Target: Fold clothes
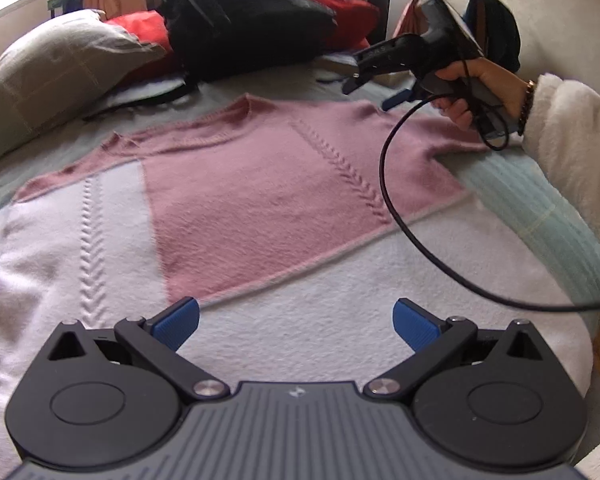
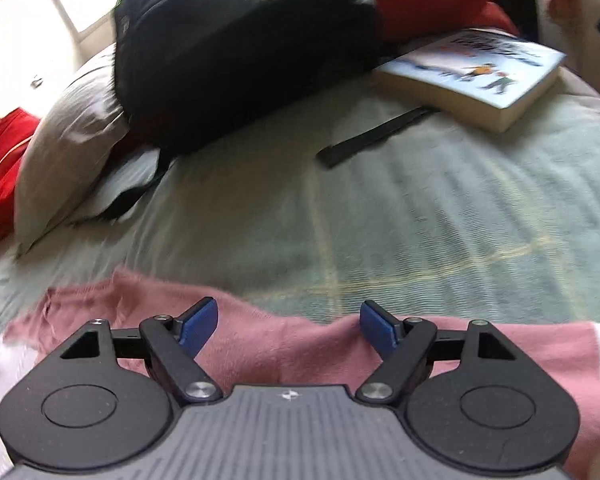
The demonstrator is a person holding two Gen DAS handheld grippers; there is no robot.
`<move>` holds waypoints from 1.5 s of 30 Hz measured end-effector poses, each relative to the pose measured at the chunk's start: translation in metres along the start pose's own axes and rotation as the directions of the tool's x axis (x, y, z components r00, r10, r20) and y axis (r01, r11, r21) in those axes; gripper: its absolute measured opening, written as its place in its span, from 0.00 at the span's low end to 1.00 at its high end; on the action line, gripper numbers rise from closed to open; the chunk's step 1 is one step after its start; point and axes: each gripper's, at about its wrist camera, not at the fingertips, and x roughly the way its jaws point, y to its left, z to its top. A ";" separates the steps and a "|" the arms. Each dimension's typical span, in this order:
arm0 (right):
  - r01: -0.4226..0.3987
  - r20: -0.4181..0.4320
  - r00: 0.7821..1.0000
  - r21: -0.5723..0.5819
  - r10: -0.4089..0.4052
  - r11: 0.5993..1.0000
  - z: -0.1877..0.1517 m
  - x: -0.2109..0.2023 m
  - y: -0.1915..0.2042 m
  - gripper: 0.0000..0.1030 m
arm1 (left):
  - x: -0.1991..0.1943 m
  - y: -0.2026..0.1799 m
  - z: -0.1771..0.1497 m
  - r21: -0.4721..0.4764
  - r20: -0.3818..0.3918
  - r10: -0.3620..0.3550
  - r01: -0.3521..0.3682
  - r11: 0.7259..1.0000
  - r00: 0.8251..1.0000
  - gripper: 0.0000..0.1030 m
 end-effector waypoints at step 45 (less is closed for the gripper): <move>-0.103 -0.042 0.994 -0.048 0.101 0.993 -0.008 0.056 0.068 1.00 | -0.015 0.038 -0.022 -0.112 0.034 0.013 -0.009 0.994 0.999 0.99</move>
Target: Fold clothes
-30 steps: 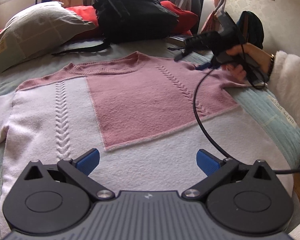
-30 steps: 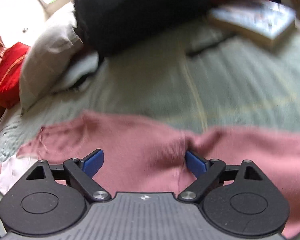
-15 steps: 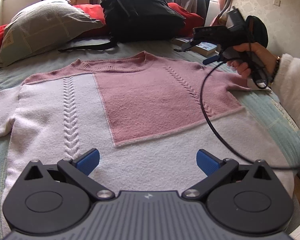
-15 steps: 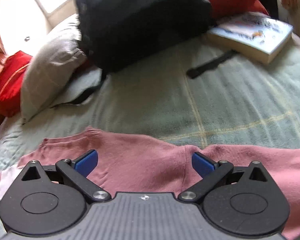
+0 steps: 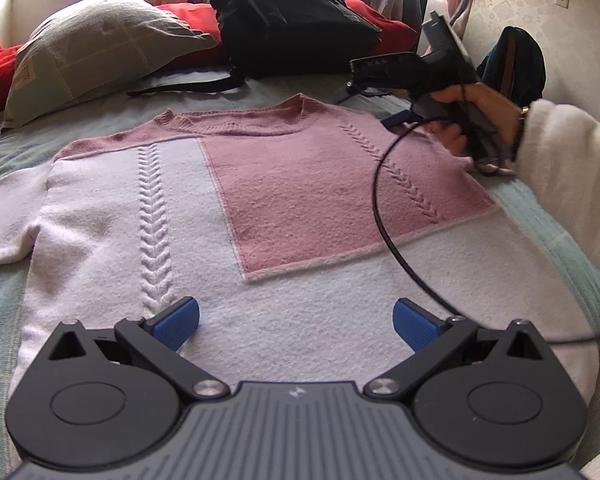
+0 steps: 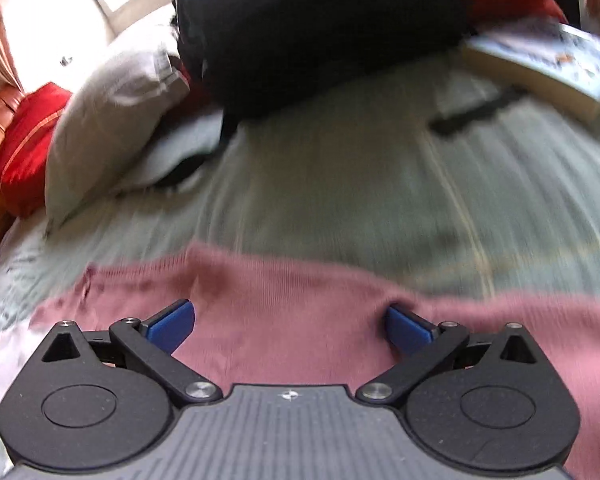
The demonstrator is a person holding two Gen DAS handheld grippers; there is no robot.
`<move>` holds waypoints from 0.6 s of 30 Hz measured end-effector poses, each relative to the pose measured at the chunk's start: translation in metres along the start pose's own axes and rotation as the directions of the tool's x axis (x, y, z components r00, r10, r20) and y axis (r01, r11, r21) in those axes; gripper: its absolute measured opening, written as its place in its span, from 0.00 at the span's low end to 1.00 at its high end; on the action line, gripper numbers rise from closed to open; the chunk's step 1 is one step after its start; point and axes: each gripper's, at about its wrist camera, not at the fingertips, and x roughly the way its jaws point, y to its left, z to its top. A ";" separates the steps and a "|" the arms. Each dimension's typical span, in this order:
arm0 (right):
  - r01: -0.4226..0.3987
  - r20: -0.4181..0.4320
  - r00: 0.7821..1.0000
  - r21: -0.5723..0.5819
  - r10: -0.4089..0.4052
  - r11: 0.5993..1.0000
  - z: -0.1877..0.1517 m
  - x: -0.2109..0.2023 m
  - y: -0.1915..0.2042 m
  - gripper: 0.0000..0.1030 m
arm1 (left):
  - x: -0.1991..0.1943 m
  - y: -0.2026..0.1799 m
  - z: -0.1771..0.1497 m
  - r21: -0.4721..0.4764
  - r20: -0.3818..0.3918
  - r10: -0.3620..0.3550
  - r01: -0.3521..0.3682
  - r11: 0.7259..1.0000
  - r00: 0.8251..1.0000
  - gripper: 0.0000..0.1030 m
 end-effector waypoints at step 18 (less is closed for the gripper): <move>0.001 -0.006 1.000 0.086 0.000 0.996 -0.036 -0.061 -0.069 1.00 | 0.003 -0.011 0.002 0.021 -0.017 -0.015 0.016 1.000 1.000 0.99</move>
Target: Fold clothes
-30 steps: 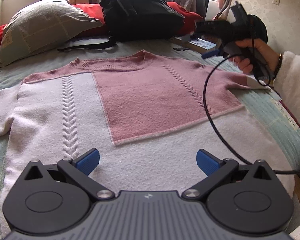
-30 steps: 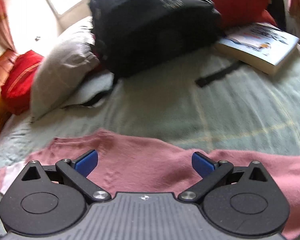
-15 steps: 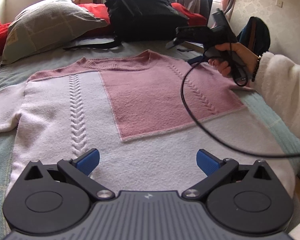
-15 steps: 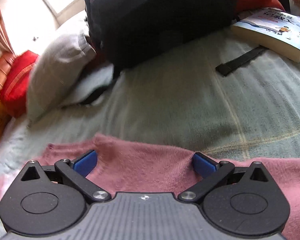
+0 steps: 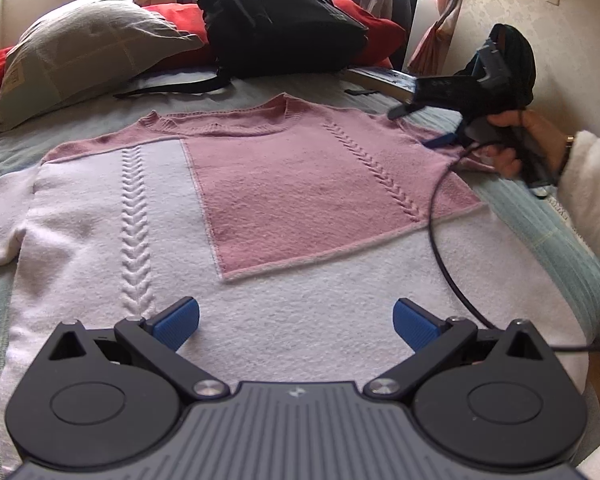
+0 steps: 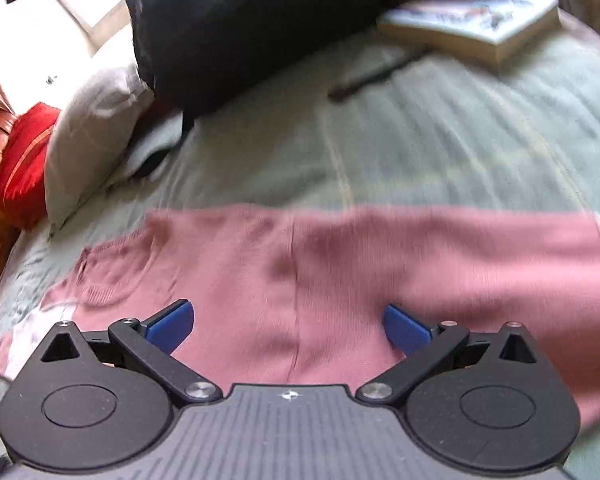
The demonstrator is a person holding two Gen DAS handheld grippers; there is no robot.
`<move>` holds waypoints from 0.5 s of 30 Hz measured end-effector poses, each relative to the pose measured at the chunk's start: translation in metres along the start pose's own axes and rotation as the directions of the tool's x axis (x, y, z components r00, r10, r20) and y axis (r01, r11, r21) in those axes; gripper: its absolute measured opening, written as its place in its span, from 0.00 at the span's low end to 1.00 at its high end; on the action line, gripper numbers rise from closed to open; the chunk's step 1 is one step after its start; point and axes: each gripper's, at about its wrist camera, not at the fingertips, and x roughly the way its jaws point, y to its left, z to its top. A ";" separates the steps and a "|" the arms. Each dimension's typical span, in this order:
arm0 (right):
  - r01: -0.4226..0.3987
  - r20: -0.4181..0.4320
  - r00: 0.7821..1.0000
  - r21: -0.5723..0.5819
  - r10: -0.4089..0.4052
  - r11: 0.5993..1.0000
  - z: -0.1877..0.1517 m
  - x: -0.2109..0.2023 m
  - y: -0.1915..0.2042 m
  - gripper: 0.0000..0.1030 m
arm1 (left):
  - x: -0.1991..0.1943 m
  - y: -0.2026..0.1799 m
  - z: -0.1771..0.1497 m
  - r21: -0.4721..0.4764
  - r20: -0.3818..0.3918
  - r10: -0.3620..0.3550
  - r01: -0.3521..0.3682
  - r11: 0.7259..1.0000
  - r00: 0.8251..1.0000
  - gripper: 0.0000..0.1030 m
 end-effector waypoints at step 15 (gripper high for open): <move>0.091 0.150 0.983 0.117 -0.108 0.989 0.005 -0.104 -0.085 1.00 | 0.005 -0.022 0.005 0.053 -0.028 -0.013 0.015 0.999 1.000 0.99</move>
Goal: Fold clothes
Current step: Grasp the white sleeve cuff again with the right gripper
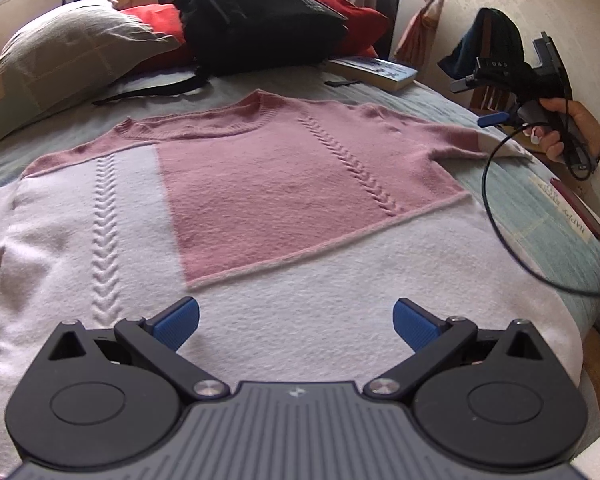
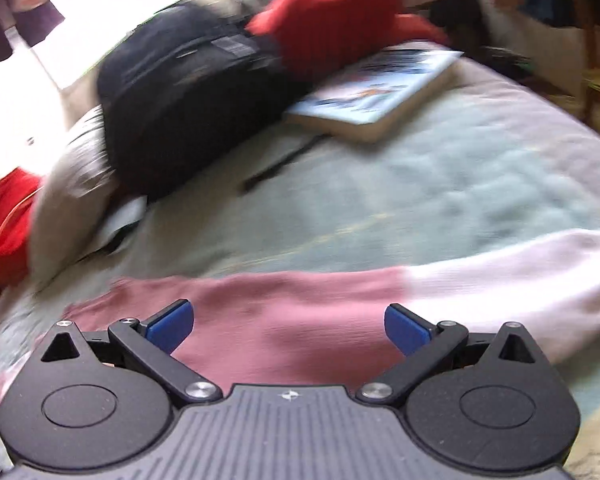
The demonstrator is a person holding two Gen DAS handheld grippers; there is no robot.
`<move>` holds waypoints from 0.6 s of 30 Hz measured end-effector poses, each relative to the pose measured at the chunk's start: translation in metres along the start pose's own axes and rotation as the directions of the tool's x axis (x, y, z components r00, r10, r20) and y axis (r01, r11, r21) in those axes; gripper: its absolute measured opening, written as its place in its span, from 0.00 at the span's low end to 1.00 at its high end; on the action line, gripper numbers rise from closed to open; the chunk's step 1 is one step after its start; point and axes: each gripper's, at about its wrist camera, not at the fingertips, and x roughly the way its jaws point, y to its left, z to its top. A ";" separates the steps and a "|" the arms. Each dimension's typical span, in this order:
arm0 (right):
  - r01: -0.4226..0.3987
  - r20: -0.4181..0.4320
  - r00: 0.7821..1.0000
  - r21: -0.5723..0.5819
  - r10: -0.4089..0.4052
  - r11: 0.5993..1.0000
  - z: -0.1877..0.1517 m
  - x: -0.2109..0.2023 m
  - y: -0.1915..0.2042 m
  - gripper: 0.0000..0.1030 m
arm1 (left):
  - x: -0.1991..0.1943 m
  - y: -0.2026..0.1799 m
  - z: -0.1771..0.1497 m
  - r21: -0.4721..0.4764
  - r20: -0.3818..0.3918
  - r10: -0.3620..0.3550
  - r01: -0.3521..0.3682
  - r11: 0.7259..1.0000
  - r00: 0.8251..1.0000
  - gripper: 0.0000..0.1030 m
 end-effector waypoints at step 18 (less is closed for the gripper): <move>0.147 0.034 0.989 0.007 -0.147 0.989 0.032 0.053 -0.048 1.00 | 0.011 -0.020 0.007 0.050 -0.045 0.019 -0.017 0.999 0.999 0.99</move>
